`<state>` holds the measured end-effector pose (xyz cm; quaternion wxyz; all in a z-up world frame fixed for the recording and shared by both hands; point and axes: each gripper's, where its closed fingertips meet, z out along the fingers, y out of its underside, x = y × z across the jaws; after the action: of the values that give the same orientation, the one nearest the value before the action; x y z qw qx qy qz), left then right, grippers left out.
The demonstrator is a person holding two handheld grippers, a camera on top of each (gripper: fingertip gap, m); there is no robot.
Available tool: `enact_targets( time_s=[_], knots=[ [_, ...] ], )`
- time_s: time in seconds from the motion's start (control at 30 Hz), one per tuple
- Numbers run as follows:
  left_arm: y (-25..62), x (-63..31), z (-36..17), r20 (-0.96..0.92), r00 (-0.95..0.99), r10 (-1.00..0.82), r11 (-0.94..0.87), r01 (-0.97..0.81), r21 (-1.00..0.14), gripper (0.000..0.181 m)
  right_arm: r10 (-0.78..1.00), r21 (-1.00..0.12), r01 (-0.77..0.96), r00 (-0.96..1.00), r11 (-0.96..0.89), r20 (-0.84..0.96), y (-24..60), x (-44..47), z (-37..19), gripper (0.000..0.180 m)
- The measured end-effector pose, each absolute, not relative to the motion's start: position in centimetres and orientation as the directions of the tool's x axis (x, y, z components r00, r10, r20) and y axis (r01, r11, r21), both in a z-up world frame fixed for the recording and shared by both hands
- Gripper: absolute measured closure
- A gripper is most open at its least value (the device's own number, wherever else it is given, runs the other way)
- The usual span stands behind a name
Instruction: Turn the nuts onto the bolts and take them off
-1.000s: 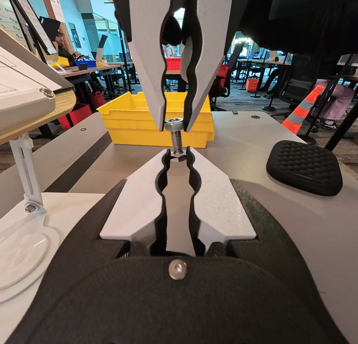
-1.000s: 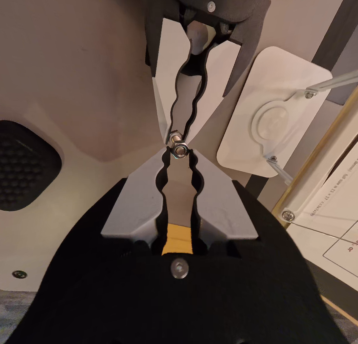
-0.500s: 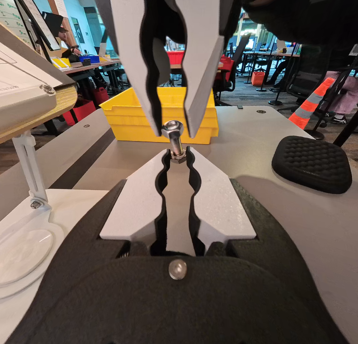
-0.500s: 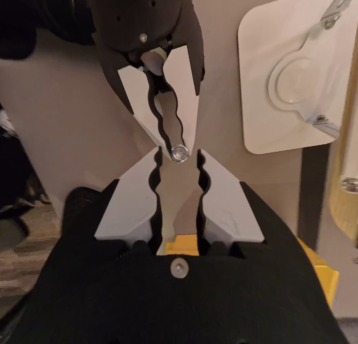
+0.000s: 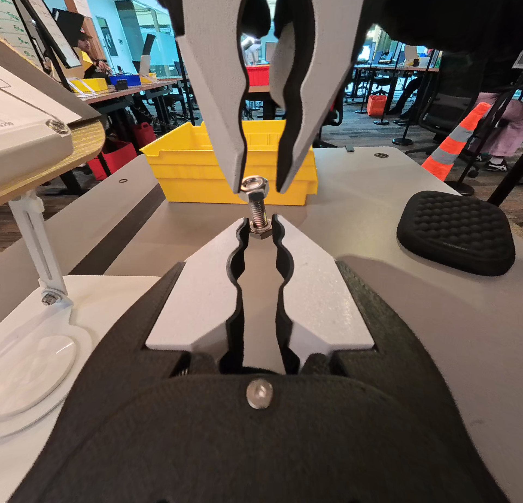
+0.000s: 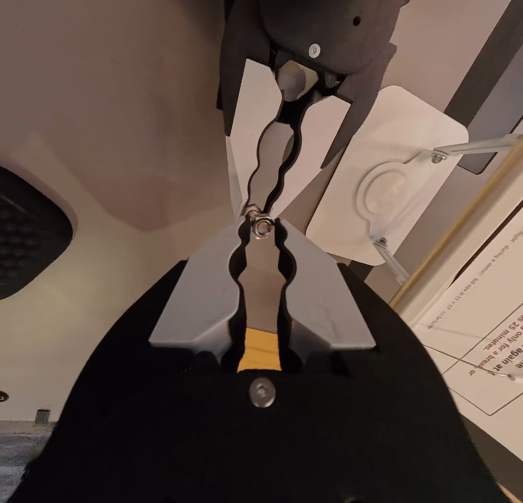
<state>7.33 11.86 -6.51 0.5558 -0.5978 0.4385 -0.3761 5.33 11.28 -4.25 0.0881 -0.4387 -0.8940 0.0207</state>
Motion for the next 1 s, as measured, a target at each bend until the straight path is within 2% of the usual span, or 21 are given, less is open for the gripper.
enact_targets(
  time_s=[0.13,0.3,0.37,0.47,0.53,0.57,0.7,0.77,0.87,1.0],
  knots=[
    [11.8,7.4,-6.4,-0.042,0.331,-0.943,0.007,-0.107,-0.994,0.166,0.791,-0.13,0.78,-0.598,0.612,0.131,11.4,5.4,-4.2,0.166],
    [11.9,7.4,-6.5,-0.042,0.337,-0.941,0.006,-0.108,-0.994,0.166,0.864,-0.163,0.849,-0.494,0.503,0.098,11.7,5.5,-4.2,0.166],
    [12.0,7.4,-6.5,-0.043,0.341,-0.939,0.006,-0.109,-0.994,0.166,0.915,-0.178,0.897,-0.398,0.404,0.069,11.9,5.5,-4.2,0.166],
    [11.9,7.5,-6.7,-0.047,0.338,-0.94,0.007,-0.119,-0.993,0.166,0.992,-0.209,0.975,-0.096,0.076,-0.084,11.9,5.6,-4.3,0.168],
    [11.9,7.6,-6.8,-0.044,0.336,-0.941,0.004,-0.119,-0.993,0.166,0.991,-0.214,0.977,-0.011,-0.018,-0.133,12.1,5.7,-4.4,0.167],
    [11.9,7.6,-6.9,-0.046,0.336,-0.941,0.004,-0.123,-0.992,0.166,0.989,-0.214,0.976,0.0,-0.032,-0.147,12.0,5.7,-4.4,0.161],
    [11.9,7.4,-6.4,-0.037,0.335,-0.941,0.003,-0.101,-0.995,0.166,0.989,-0.25,0.96,-0.141,0.125,-0.044,12.6,5.4,-3.5,0.134],
    [11.9,7.4,-6.5,-0.034,0.335,-0.941,0.0,-0.099,-0.995,0.166,0.963,-0.253,0.93,-0.268,0.267,0.031,12.5,5.2,-3.0,0.134],
    [11.8,7.5,-6.5,-0.035,0.331,-0.943,0.002,-0.1,-0.995,0.166,0.872,-0.175,0.855,-0.473,0.489,0.124,12.4,5.9,-3.4,0.14],
    [11.8,7.5,-6.4,-0.038,0.329,-0.944,0.006,-0.098,-0.995,0.166,0.784,-0.122,0.776,-0.603,0.619,0.149,12.1,6.3,-4.2,0.151]
  ],
)
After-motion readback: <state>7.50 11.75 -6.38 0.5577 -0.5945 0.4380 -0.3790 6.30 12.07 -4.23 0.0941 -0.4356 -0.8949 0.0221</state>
